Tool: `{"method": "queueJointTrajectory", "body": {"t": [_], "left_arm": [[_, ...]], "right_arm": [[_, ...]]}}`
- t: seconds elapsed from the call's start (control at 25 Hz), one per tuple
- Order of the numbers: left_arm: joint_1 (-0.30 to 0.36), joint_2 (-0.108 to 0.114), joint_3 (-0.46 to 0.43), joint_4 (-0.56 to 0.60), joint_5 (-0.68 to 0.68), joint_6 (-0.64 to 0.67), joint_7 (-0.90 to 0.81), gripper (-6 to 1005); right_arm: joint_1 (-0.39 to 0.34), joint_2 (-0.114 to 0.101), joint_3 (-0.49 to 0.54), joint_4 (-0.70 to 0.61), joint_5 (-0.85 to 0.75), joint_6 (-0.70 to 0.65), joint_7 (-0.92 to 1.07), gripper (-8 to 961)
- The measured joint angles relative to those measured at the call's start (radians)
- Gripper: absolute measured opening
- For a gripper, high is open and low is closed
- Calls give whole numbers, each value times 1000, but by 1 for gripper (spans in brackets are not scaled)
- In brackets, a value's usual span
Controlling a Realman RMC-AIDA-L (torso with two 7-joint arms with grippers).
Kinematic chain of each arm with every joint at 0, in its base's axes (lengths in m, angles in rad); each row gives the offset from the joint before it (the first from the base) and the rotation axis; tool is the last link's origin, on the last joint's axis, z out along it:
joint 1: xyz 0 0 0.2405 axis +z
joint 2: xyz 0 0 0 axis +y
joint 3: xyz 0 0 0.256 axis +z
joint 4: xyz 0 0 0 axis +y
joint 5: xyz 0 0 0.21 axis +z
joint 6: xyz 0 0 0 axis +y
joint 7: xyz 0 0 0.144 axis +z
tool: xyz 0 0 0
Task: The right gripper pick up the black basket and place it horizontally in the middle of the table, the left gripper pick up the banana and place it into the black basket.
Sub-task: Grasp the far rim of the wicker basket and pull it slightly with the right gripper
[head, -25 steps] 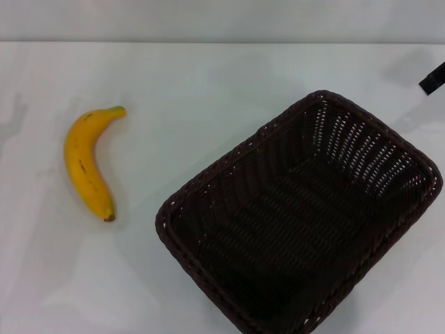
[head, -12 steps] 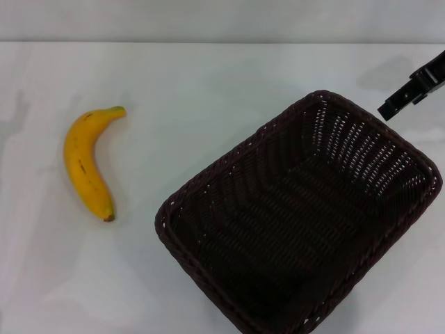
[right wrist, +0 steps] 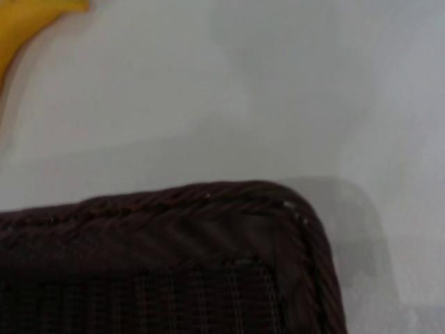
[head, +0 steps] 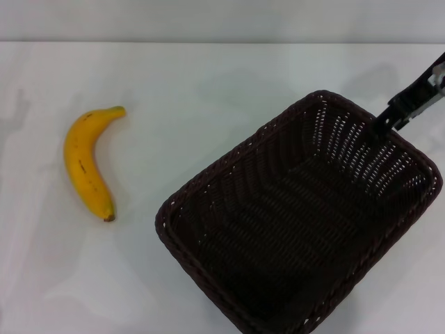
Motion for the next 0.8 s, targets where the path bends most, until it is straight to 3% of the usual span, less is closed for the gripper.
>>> {"method": "queueJointTrajectory", "body": {"t": [0.24, 0.32, 0.68, 0.8], "left_arm": [[2, 0, 0, 1, 1, -3, 7, 870], [6, 0, -1, 1, 0, -7, 7, 870], [13, 0, -3, 2, -1, -8, 7, 871], [15, 1, 1, 3, 1, -10, 11, 871]], "right_arm": [[5, 25, -95, 7, -37, -49, 38, 760], [11, 45, -126, 21, -54, -76, 46, 760], [63, 59, -132, 148, -103, -128, 41, 759], [69, 70, -142, 144, -135, -140, 41, 699]]}}
